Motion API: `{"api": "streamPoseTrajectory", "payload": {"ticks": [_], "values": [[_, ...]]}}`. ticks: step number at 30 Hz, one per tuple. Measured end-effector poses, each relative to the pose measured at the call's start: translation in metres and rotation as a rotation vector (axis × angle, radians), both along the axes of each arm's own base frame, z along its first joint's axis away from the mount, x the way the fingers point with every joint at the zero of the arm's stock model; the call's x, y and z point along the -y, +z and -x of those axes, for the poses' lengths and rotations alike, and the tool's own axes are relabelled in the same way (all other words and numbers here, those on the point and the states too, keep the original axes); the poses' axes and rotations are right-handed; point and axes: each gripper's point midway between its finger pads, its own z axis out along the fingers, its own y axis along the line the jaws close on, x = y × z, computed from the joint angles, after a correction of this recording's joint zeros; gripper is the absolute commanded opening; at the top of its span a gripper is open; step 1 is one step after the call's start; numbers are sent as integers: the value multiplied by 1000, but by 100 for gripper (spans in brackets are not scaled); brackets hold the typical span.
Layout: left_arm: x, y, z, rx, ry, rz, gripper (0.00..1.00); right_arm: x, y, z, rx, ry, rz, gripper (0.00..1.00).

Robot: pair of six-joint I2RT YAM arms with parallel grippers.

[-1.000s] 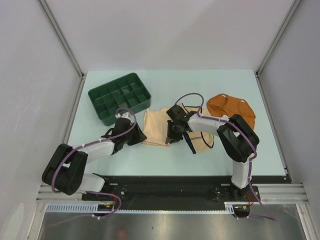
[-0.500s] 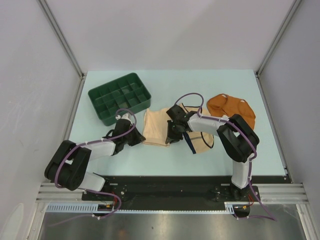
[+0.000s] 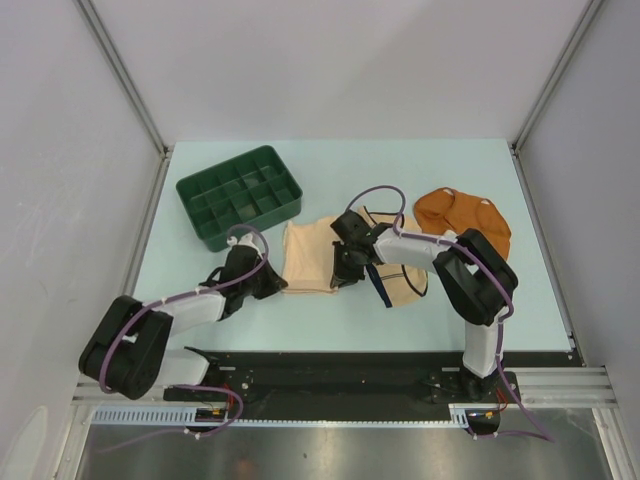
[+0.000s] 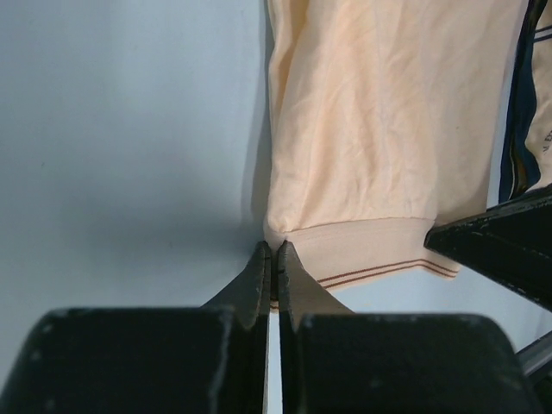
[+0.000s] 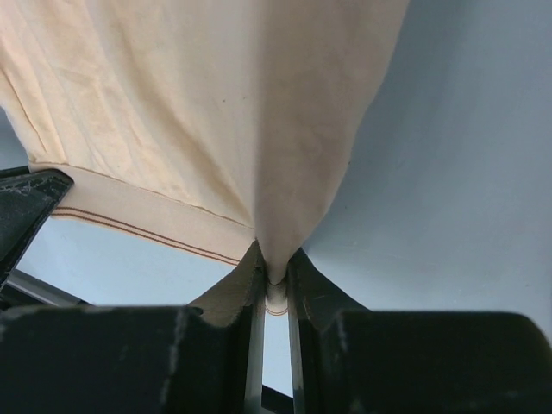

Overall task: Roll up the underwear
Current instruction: Fold the underwear at the center of the board.

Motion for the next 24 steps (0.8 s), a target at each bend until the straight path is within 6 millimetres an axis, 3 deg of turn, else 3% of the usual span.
{"api": "streamPoseTrajectory", "payload": {"ticks": [5, 14, 19, 22, 24], "values": [[-8, 4, 13, -10, 11, -20, 0, -8, 0, 9, 8, 32, 4, 0], [-18, 31, 29, 67, -16, -32, 0, -21, 0, 25, 27, 82, 15, 0], [-21, 30, 35, 61, -36, -54, 0, -24, 1, 29, 19, 95, 6, 0], [-23, 27, 39, 50, -43, -64, 0, -25, 1, 30, 16, 98, 4, 4], [-23, 28, 40, 53, -46, -64, 1, -25, 1, 31, 15, 99, 4, 13]]}}
